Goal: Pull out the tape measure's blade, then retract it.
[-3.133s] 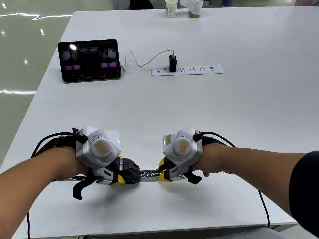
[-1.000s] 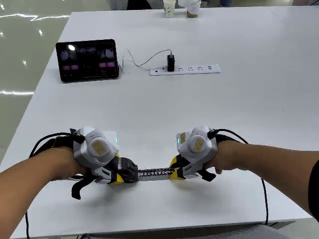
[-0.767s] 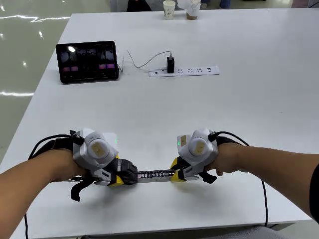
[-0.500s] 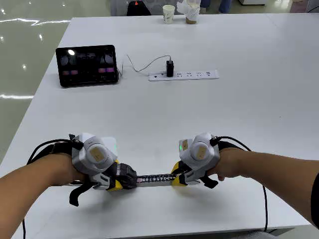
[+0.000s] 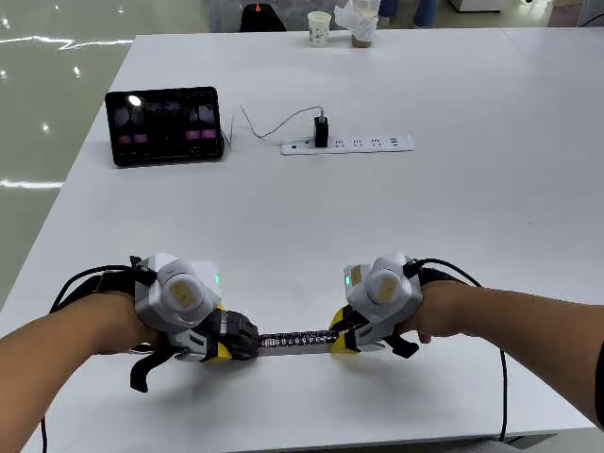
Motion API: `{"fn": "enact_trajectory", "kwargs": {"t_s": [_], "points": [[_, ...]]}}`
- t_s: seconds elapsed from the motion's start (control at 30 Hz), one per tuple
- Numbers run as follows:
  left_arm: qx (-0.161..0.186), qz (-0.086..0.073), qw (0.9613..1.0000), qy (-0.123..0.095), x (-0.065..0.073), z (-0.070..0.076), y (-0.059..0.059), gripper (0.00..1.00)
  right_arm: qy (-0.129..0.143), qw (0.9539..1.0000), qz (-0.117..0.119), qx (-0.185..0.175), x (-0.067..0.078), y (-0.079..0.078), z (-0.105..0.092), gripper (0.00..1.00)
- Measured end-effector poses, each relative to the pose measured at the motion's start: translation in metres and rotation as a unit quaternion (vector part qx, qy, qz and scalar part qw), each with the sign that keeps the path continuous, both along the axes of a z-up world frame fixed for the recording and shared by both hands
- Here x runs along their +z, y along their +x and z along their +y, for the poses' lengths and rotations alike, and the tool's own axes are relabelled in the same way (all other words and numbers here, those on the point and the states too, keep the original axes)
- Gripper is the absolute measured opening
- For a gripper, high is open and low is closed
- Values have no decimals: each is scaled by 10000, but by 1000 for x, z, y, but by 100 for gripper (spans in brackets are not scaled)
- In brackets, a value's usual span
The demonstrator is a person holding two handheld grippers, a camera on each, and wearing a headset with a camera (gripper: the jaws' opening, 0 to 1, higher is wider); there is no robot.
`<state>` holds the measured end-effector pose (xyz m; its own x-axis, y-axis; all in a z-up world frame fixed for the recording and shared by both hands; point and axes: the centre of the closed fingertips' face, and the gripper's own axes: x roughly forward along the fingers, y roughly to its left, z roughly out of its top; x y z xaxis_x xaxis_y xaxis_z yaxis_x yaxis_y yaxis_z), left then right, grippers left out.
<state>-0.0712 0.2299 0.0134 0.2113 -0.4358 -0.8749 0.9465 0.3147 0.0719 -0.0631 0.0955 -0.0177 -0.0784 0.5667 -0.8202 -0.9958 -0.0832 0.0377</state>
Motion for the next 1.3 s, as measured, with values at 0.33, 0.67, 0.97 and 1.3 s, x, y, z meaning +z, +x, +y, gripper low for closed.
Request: {"fn": "enact_trajectory", "kwargs": {"t_s": [0.33, 0.67, 0.97, 1.3], "points": [[-3, -11, 10000, 0, 0, 0, -1, 31, -33, 10000, 9, -20, 0, 0, -5, 11], [2, -6, 10000, -12, 1, 0, -1, 31, -35, 10000, 25, -14, 1, 0, -6, 11], [13, -3, 10000, -19, 1, 0, -1, 31, -33, 10000, 42, -61, 1, 0, -11, 10], [36, -10, 10000, -45, 1, -1, -1, 31, -47, 9999, 63, -110, 2, 2, -18, 10]]}}
